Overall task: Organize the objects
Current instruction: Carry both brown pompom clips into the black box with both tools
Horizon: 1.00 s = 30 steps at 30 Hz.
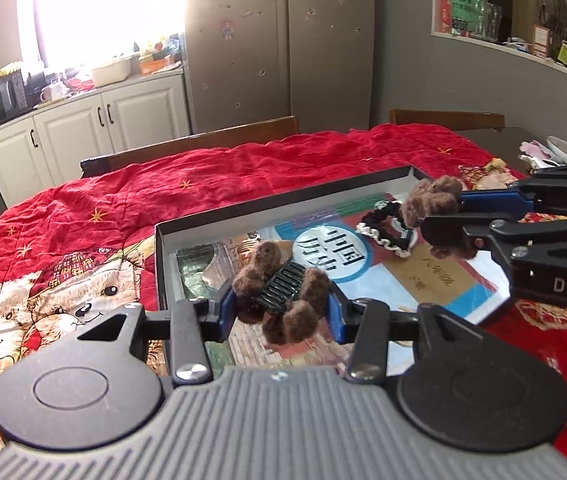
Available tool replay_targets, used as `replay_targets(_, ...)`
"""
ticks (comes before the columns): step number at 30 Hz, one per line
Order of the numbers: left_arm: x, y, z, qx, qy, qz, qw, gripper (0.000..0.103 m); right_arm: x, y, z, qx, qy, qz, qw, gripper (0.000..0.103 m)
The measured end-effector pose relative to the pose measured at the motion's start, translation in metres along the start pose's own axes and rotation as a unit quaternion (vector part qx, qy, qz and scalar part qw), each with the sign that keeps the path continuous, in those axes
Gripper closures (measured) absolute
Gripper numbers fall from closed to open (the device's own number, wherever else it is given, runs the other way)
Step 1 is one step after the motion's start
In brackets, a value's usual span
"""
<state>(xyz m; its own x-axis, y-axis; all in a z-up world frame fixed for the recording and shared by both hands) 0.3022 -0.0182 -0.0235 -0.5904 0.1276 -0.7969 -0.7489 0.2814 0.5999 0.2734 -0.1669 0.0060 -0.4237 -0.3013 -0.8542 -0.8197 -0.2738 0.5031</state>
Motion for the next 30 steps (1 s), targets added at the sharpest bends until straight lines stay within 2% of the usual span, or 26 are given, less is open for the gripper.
replay_targets(16, 0.003, -0.039, 0.020, -0.021, 0.015, 0.022, 0.9994, 0.054, 0.011, -0.073, 0.001, -0.002, -0.007, 0.032, 0.999, 0.077)
replay_targets(30, 0.005, -0.056, 0.021, -0.026, 0.014, 0.030, 0.9991, 0.054, 0.017, -0.101, -0.002, -0.001, -0.019, 0.049, 0.999, 0.077)
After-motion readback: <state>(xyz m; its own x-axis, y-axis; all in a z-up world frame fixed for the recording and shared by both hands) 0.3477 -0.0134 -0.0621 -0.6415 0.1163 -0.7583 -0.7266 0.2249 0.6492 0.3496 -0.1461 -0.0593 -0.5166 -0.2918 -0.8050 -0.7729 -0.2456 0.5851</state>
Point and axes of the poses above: each gripper's, at about its wrist camera, not at the fingertips, and y roughly against the way its jaws point, z to its left, x to its underside, the point moved 6 cm from there along -y, roughly the way its jaws point, and after that the axes turned 7 degrees about y, right-handed, at the moved point
